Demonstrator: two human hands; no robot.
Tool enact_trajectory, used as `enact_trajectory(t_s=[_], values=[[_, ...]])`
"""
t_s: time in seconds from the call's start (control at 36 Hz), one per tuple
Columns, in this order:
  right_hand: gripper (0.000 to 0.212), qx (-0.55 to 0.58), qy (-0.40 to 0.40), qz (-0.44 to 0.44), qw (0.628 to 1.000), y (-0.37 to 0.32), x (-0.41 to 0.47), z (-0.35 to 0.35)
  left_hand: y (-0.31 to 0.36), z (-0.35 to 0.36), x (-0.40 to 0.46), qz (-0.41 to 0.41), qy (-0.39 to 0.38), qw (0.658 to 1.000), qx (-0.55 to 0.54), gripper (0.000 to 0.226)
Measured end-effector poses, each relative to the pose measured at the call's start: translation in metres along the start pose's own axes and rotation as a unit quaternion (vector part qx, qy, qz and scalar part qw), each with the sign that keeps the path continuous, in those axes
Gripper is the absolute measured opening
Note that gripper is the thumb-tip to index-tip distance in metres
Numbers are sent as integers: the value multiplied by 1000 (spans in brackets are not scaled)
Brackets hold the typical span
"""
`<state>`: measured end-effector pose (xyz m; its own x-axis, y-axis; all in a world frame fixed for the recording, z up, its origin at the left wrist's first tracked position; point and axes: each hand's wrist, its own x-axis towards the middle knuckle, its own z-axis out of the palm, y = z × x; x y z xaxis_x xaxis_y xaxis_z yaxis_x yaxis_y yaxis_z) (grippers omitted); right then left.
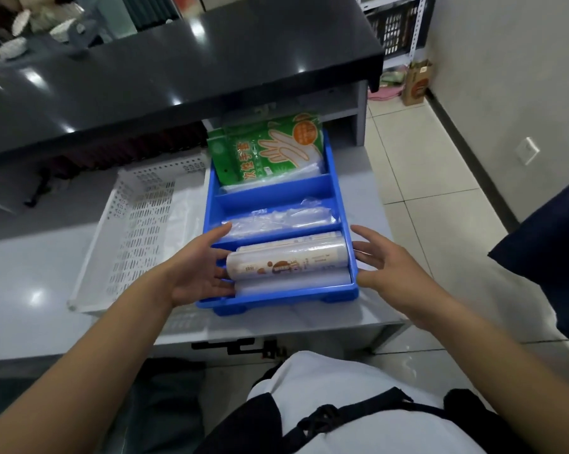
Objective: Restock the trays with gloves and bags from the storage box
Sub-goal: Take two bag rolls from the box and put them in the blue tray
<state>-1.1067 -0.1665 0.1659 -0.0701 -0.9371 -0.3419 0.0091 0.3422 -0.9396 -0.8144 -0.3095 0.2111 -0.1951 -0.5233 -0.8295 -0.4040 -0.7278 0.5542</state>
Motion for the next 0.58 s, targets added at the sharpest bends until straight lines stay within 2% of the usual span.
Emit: enact_trajectory(t_s=[0.25, 0.39, 0.44, 0.5, 0.58], values=[[71, -114, 9, -38, 993, 3, 3, 6, -8, 7, 0, 33, 30, 999, 23, 66], [66, -244, 22, -92, 965, 4, -2, 15, -19, 14, -3, 90, 75, 992, 56, 60], [64, -296, 20, -116, 948, -2, -6, 18, -22, 17, -13, 133, 131, 973, 139, 65], [64, -342, 15, -132, 930, -11, -12, 21, -28, 17, -31, 197, 173, 937, 233, 74], [67, -400, 8, -136, 906, -29, -24, 30, -44, 16, -67, 294, 171, 884, 322, 79]])
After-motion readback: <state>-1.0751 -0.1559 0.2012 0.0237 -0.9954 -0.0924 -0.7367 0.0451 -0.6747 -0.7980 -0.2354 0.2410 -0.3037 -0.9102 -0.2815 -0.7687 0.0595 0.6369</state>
